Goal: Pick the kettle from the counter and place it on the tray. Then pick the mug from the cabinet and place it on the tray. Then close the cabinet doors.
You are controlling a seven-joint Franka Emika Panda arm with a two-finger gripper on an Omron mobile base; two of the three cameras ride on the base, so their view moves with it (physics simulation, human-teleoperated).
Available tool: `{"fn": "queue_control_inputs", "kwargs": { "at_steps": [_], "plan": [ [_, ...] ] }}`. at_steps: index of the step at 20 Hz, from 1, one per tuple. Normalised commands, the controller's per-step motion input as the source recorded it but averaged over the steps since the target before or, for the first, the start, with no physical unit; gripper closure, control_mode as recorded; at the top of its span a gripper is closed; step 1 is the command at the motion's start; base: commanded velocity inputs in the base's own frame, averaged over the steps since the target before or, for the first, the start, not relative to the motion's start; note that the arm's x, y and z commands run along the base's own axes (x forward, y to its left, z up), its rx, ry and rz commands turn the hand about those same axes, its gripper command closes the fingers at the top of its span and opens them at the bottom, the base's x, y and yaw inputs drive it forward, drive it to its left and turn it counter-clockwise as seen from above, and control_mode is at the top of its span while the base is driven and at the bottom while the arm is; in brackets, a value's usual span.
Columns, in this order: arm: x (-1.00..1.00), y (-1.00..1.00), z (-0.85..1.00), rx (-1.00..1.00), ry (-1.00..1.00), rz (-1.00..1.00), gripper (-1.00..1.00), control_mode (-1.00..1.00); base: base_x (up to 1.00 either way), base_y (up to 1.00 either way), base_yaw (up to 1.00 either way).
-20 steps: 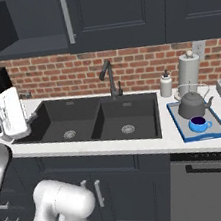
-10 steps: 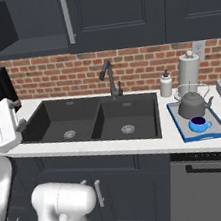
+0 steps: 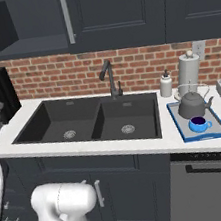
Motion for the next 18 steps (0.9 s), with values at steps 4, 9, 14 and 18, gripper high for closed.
{"fn": "queue_control_inputs", "kwargs": {
  "at_steps": [4, 9, 14, 18],
  "plan": [
    [-0.13, 0.65, 0.25, -0.1, 0.0, -0.18, -1.0, -1.0, 0.0, 0.0, 0.0],
    [-0.03, 0.73, 0.15, -0.07, 0.0, -0.14, -1.0, -1.0, 0.0, 0.0, 0.0],
    [0.0, 0.69, 0.02, -0.02, 0.01, -0.13, -1.0, -1.0, 0.0, 0.0, 0.0],
    [0.0, 0.56, 0.0, -0.01, 0.01, -0.06, -1.0, -1.0, 0.0, 0.0, 0.0]
  ]
}}
